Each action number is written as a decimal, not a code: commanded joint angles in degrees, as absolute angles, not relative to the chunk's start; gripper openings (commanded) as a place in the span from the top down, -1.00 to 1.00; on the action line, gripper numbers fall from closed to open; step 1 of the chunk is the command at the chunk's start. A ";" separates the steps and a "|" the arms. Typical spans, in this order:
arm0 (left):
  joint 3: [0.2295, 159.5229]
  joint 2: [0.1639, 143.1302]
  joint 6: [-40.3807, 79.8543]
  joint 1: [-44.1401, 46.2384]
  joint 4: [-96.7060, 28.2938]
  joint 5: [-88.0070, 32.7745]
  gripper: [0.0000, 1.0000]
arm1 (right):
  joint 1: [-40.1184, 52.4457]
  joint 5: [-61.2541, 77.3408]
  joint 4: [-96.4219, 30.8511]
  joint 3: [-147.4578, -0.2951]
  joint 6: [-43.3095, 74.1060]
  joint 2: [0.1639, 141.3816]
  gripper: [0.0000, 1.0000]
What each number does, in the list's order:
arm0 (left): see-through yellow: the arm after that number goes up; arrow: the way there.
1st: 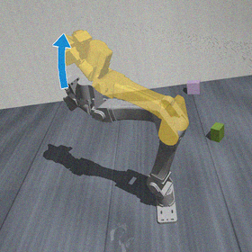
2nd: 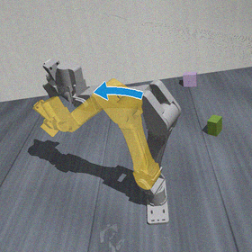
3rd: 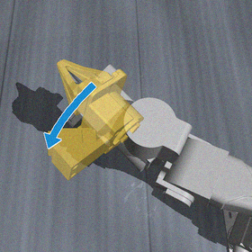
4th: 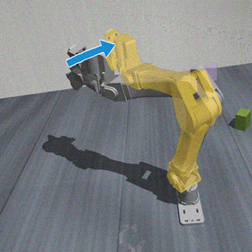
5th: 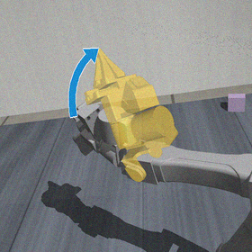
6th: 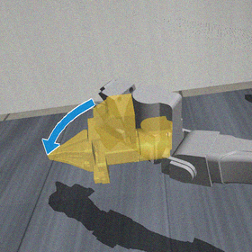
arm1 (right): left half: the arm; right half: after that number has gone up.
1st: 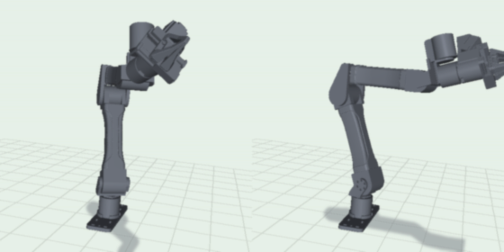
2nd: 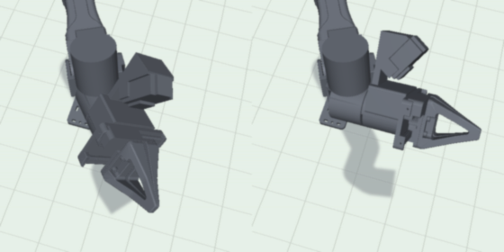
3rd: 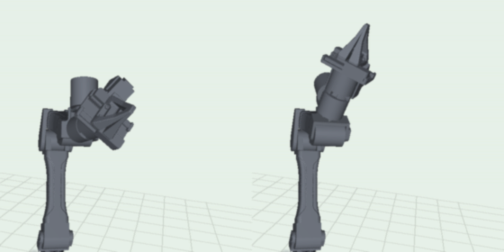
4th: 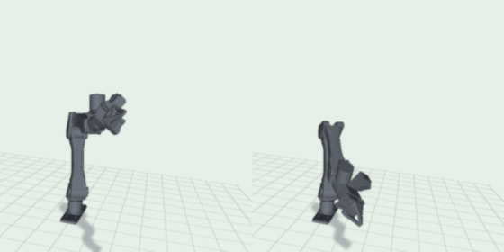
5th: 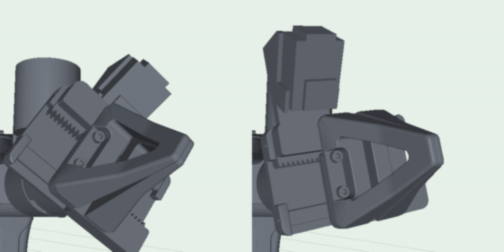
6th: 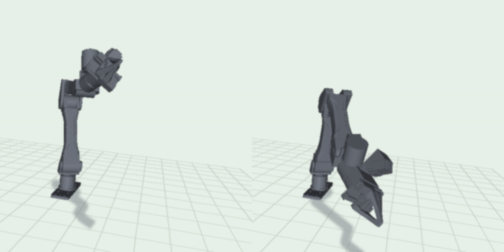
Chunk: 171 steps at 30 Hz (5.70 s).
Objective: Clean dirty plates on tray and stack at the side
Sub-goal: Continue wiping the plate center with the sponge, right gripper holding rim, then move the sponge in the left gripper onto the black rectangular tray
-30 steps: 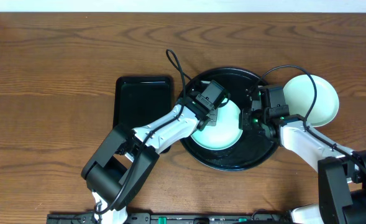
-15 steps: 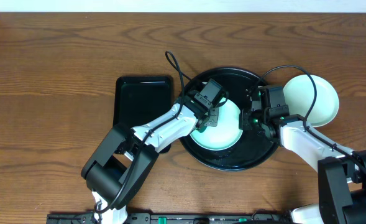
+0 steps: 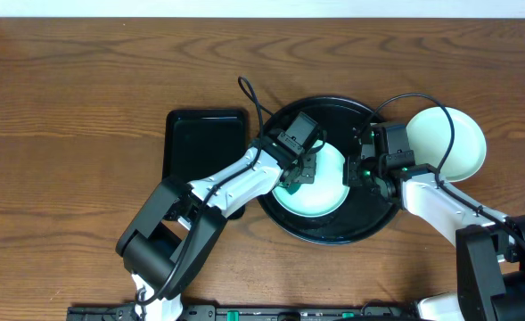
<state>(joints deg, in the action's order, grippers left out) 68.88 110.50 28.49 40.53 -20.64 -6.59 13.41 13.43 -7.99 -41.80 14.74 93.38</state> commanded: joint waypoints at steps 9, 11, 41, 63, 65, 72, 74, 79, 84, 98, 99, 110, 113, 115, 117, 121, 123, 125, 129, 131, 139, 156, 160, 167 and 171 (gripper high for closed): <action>68.84 112.71 29.45 41.50 -20.25 -22.11 0.83 | 13.98 14.63 -7.46 -41.67 14.28 93.89 0.97; 69.12 112.68 29.47 41.50 -20.25 -22.11 0.84 | 13.98 14.63 -7.46 -41.67 14.28 93.89 0.98; 69.21 101.54 31.55 41.50 -22.24 -3.51 0.83 | 13.98 14.63 -7.46 -41.67 14.28 93.89 0.98; 68.77 106.45 30.06 41.50 -15.88 4.58 0.83 | 13.98 14.63 -7.38 -41.67 14.28 93.89 0.97; 68.77 107.28 30.04 41.50 -15.62 4.58 0.83 | 13.98 14.66 -7.20 -41.67 14.28 93.89 0.97; 68.77 110.41 30.04 41.50 -15.66 4.58 0.83 | 13.98 14.66 -7.18 -41.67 14.28 93.89 0.97; 68.77 111.04 30.04 41.50 -15.88 4.29 0.83 | 13.98 14.63 -7.18 -41.67 14.28 93.89 0.97; 68.77 111.18 30.04 41.50 -16.19 -1.34 0.83 | 13.98 14.63 -7.16 -41.67 14.28 93.89 0.98; 68.77 111.18 30.06 41.60 -17.06 -6.24 0.83 | 13.98 14.63 -7.11 -41.67 14.28 93.89 0.97; 68.79 111.18 30.06 41.60 -22.02 -12.05 0.83 | 13.98 14.66 -7.09 -41.67 14.28 93.89 0.98; 68.79 111.18 30.06 41.60 -21.96 -12.82 0.83 | 13.98 14.66 -7.09 -41.67 14.28 93.89 0.97; 68.86 110.59 30.09 41.60 -21.91 -17.43 0.84 | 13.98 14.66 -7.09 -41.67 14.28 93.89 0.98; 68.93 108.95 30.06 41.60 -21.74 -17.39 0.84 | 13.98 14.66 -7.09 -41.67 14.28 93.89 0.97; 68.93 107.33 30.04 41.54 -21.52 -17.37 0.85 | 13.98 14.66 -7.09 -41.67 14.28 93.89 0.97; 68.93 104.90 30.04 41.54 -21.12 -17.34 0.85 | 13.98 14.66 -7.09 -41.67 14.28 93.89 0.97; 68.93 100.29 30.02 41.54 -20.49 -17.04 0.84 | 13.98 14.66 -7.09 -41.67 14.28 93.89 0.97; 68.93 97.95 30.04 41.54 -20.75 -14.57 0.84 | 13.98 14.66 -7.11 -41.67 14.28 93.89 0.98; 68.90 96.20 30.06 41.54 -21.47 -11.31 0.84 | 13.98 14.66 -7.11 -41.67 14.28 93.89 0.97; 68.90 94.28 30.06 41.23 -25.45 -2.35 0.84 | 13.98 14.68 -7.11 -41.67 14.28 93.89 0.97; 68.90 94.21 30.06 40.58 -27.90 -0.51 0.84 | 13.98 14.70 -7.11 -41.67 14.28 93.89 0.97; 68.90 94.21 30.06 30.98 -38.76 -0.62 0.85 | 13.98 15.07 -7.07 -41.67 14.28 93.89 0.98; 68.60 94.21 17.69 7.53 -49.56 -2.28 0.85 | 13.98 15.05 -7.07 -41.67 14.26 93.89 0.83; 67.90 94.24 15.64 5.34 -50.78 -2.02 0.85 | 13.98 15.03 -7.09 -41.67 14.26 93.89 0.72; 64.16 94.24 15.22 4.51 -48.40 -1.87 0.85 | 13.98 14.83 -8.19 -41.67 14.06 93.89 0.69; 59.96 94.24 15.22 4.51 -43.29 -1.89 0.85 | 13.98 14.81 -8.54 -41.67 14.06 93.89 0.69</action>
